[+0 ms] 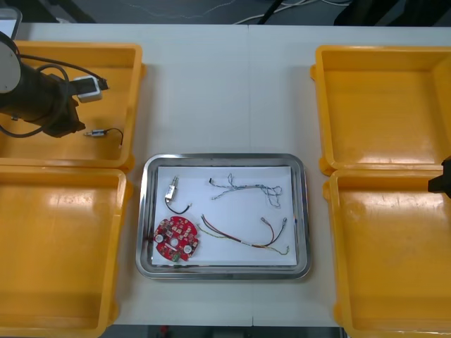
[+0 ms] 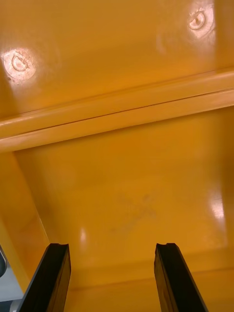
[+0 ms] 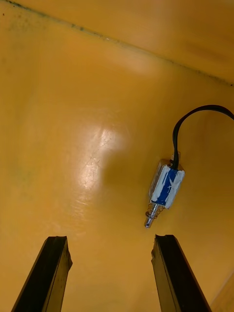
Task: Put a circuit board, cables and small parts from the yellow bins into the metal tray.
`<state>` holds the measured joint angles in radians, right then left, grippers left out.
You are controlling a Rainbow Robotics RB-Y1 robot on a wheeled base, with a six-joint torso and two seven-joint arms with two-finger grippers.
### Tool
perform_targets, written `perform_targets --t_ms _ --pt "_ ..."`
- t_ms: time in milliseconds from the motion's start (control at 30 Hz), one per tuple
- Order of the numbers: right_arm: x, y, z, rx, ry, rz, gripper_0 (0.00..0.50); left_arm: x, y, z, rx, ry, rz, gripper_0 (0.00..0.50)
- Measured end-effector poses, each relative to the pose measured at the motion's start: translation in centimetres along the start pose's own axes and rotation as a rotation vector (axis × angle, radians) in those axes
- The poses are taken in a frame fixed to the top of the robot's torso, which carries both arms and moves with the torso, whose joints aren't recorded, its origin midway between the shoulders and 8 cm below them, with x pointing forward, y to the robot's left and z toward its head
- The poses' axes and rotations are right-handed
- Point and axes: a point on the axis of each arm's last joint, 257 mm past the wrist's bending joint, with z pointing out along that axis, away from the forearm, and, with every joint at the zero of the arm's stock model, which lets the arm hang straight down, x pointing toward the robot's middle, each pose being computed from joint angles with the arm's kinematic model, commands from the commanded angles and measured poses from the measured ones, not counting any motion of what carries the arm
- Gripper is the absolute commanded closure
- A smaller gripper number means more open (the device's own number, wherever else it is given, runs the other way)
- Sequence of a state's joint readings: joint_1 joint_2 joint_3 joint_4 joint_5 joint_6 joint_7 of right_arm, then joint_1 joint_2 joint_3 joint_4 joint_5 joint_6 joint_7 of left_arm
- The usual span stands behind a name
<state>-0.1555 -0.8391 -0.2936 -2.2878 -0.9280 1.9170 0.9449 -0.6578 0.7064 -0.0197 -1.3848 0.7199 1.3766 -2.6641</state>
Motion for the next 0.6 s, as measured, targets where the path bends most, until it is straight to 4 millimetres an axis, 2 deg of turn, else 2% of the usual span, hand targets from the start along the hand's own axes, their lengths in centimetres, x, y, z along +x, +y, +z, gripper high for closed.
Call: perform_targets --t_ms 300,600 --pt "0.7 -0.7 0.0 -0.003 0.016 -0.099 0.000 -0.4 -1.1 1.1 0.026 -0.006 -0.015 0.000" --pt "2.0 -1.7 0.6 0.009 0.050 -0.080 0.000 -1.0 -1.8 1.8 0.036 -0.023 -0.023 0.000"
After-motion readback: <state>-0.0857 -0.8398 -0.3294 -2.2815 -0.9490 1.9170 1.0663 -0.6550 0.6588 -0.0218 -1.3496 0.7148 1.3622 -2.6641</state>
